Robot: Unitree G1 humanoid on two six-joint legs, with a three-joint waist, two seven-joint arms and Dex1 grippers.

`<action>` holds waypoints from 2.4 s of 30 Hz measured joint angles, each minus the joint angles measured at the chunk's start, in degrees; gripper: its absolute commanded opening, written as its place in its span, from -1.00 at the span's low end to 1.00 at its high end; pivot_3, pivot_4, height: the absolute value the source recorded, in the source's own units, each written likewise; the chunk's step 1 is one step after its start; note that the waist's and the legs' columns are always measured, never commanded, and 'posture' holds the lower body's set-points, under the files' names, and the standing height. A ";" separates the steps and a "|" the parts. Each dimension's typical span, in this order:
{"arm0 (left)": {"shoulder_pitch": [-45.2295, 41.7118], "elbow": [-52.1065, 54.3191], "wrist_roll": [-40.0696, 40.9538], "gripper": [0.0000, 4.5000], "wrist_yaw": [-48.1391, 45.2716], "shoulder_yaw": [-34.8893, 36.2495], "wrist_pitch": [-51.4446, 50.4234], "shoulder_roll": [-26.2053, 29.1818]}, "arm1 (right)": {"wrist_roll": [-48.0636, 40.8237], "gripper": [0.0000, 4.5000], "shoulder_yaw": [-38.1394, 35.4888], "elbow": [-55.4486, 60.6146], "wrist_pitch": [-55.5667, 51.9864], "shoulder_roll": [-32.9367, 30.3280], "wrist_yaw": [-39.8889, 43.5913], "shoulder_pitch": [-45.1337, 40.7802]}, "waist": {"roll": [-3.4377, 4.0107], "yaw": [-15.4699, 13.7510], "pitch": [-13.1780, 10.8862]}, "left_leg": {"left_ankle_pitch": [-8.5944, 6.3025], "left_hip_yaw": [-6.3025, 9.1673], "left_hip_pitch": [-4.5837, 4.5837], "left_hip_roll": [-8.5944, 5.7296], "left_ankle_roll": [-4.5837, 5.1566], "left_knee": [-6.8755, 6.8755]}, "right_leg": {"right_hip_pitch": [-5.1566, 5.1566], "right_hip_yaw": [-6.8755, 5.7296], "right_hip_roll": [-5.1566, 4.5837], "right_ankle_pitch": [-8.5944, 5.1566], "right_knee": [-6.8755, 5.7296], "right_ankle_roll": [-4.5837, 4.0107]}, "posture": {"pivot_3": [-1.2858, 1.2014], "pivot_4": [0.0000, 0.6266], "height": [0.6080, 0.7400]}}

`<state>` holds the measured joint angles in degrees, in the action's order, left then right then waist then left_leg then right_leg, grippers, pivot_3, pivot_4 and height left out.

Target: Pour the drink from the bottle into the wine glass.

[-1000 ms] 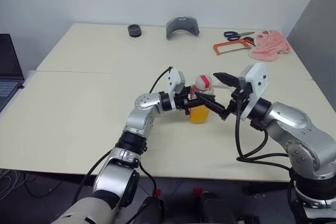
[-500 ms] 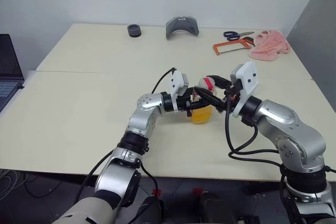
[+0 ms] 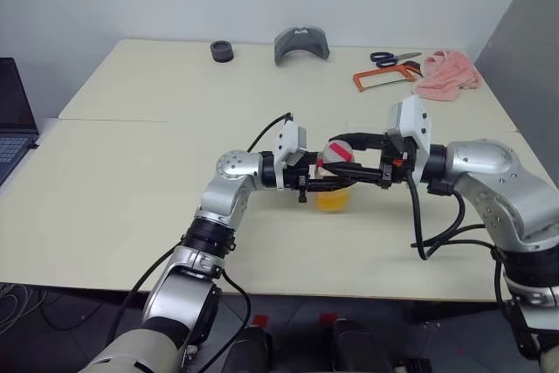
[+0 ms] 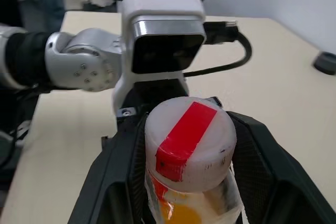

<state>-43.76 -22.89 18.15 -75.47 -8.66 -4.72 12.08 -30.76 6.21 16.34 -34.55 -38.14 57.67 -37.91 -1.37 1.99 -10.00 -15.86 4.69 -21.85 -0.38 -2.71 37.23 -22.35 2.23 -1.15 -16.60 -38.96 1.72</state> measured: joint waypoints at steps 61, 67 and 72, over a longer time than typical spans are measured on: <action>-2.25 -6.01 -2.75 -0.24 -2.54 -1.38 5.50 0.05 | 5.13 -0.17 1.95 0.17 5.45 -0.42 1.68 0.67 | 0.06 -0.03 -0.07 | 0.00 0.10 -0.13 0.03 0.01 0.06 | -0.03 -0.05 0.02 -0.01 -0.02 -0.02 | 0.03 -0.52 1.00; -1.22 -5.74 -2.79 -0.24 1.39 -0.74 4.05 -0.13 | 4.62 0.72 -1.78 4.59 4.66 2.49 -5.28 6.70 | 0.07 -0.24 -0.08 | 0.00 0.34 -0.32 0.06 0.01 0.35 | -0.07 0.01 -0.22 0.00 -0.05 0.01 | 0.03 -0.52 1.00; -0.13 -5.71 -2.88 -0.24 5.48 0.26 4.09 -0.45 | -1.14 0.74 -10.15 17.94 -4.30 3.64 -16.17 13.32 | 0.07 -0.34 -0.07 | -0.01 0.82 -0.68 0.04 0.01 0.63 | -0.13 -0.13 -0.23 0.01 -0.06 0.03 | 0.03 -0.52 1.00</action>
<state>-43.89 -28.60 15.27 -69.99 -8.40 -0.63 11.63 -31.90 -3.94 34.28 -38.85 -34.49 41.50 -24.59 -1.30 1.65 -10.07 -15.87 5.51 -22.53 -0.35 -2.70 37.86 -22.48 2.11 -1.37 -16.60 -39.01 1.74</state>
